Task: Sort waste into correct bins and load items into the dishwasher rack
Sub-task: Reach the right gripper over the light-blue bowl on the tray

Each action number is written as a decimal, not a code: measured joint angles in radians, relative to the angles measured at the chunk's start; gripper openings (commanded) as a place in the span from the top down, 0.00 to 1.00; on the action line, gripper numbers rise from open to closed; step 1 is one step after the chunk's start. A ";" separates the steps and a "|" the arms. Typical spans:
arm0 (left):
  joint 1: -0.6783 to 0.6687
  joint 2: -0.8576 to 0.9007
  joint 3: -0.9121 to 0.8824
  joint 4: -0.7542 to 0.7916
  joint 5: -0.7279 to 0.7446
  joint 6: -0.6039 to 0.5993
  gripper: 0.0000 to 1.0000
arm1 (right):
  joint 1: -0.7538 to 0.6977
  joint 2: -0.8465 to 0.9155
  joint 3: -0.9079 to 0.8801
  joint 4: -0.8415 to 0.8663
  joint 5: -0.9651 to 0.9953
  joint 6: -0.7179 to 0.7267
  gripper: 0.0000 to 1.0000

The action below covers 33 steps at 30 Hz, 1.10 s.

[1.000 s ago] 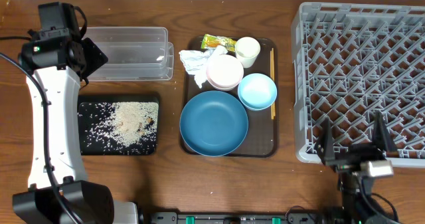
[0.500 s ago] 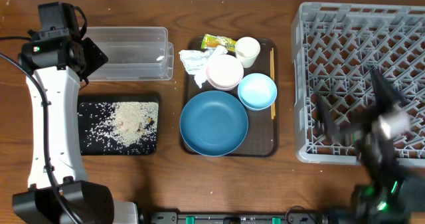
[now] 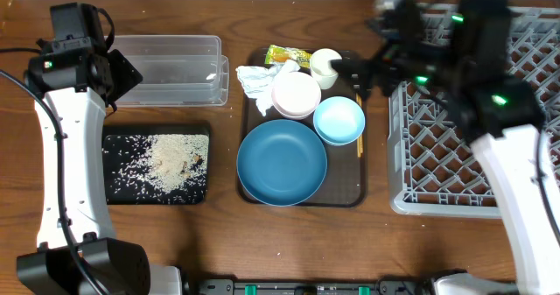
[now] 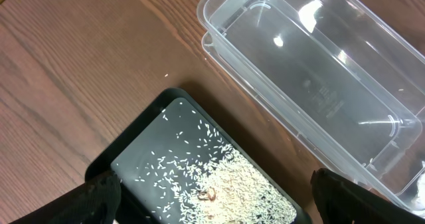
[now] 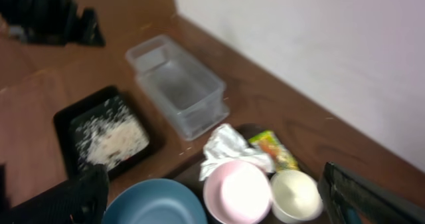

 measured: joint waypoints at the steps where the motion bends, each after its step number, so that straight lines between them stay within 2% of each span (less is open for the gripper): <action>1: 0.000 0.000 0.000 0.000 0.000 0.000 0.06 | 0.014 0.019 0.003 -0.005 -0.003 -0.006 0.01; 7: 0.000 0.000 0.000 0.000 0.000 0.000 0.06 | 0.045 0.118 0.004 -0.014 -0.030 -0.006 0.01; 11: 0.000 0.000 0.000 0.000 0.000 0.000 0.06 | 0.053 0.176 0.004 0.013 -0.030 0.044 0.01; 14: 0.000 0.000 0.000 0.000 0.000 0.000 0.06 | 0.082 0.212 0.006 0.020 0.080 0.148 0.01; 17: 0.000 0.000 0.000 0.000 0.000 0.000 0.06 | 0.139 0.253 0.009 -0.005 0.303 0.259 0.01; 20: 0.000 0.000 0.000 0.000 0.000 0.000 0.06 | 0.202 0.317 0.054 -0.112 0.492 0.332 0.01; 23: 0.000 0.000 0.000 0.000 0.000 0.000 0.06 | 0.246 0.405 0.167 -0.270 0.594 0.368 0.01; 28: 0.000 0.000 0.000 0.000 0.000 0.000 0.06 | 0.270 0.525 0.351 -0.459 0.688 0.412 0.01; 33: 0.000 0.000 0.000 0.000 0.000 0.000 0.06 | 0.269 0.575 0.370 -0.532 0.724 0.484 0.01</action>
